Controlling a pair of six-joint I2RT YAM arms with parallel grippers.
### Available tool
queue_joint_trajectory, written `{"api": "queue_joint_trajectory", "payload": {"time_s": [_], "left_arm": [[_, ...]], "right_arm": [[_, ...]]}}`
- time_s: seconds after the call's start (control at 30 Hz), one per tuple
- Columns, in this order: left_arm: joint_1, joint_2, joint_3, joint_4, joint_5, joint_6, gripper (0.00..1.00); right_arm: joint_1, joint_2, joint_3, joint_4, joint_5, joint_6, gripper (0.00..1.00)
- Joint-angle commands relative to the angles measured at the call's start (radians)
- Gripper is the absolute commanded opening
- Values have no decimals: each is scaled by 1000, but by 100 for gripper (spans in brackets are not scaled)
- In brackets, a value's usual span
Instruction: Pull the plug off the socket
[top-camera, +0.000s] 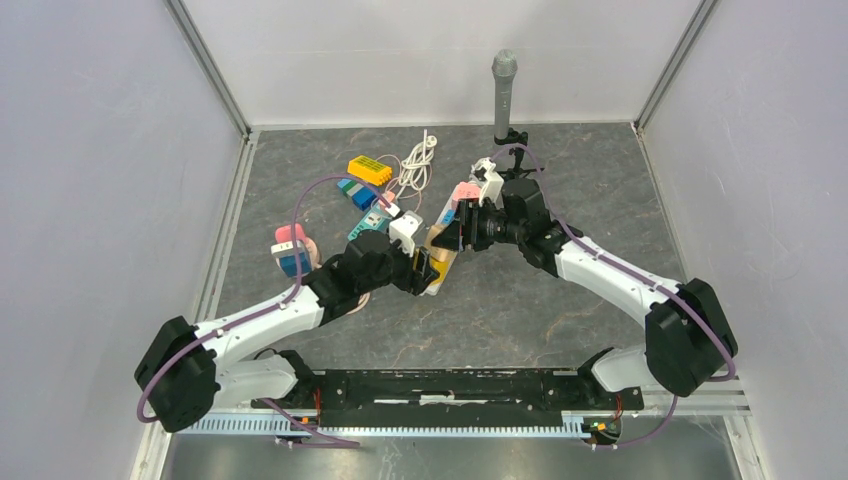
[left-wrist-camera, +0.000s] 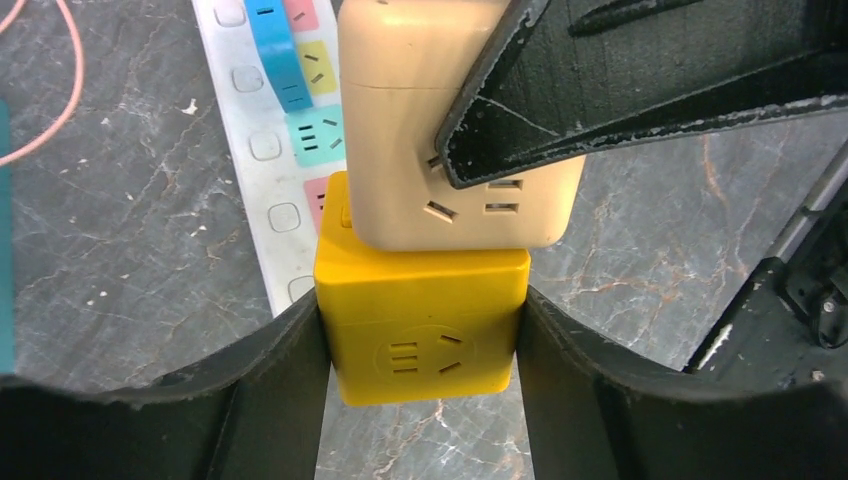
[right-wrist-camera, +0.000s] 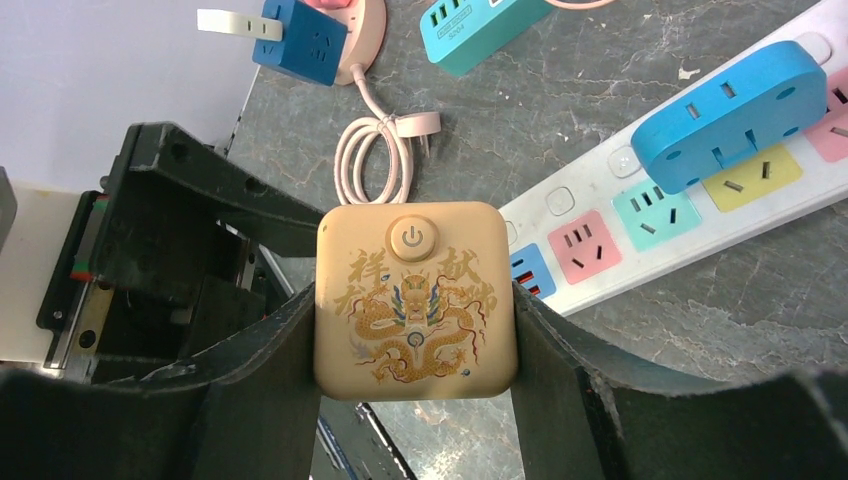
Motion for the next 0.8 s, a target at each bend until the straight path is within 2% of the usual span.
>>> {"api": "queue_joint_trajectory", "payload": {"time_s": [0.0, 0.13, 0.2, 0.47, 0.77], "left_arm": [[-7, -6, -3, 47, -26, 20, 43], [-10, 1, 13, -30, 12, 21, 13], [-10, 12, 28, -97, 31, 18, 3], [-52, 45, 31, -143, 88, 11, 2], [-116, 138, 77, -129, 158, -4, 2]], "right_arm": [[0, -56, 11, 49, -17, 28, 0], [-18, -65, 24, 25, 26, 14, 0], [-40, -79, 23, 16, 45, 10, 0], [-191, -169, 7, -82, 134, -18, 0], [-354, -299, -103, -133, 250, -51, 0]]}}
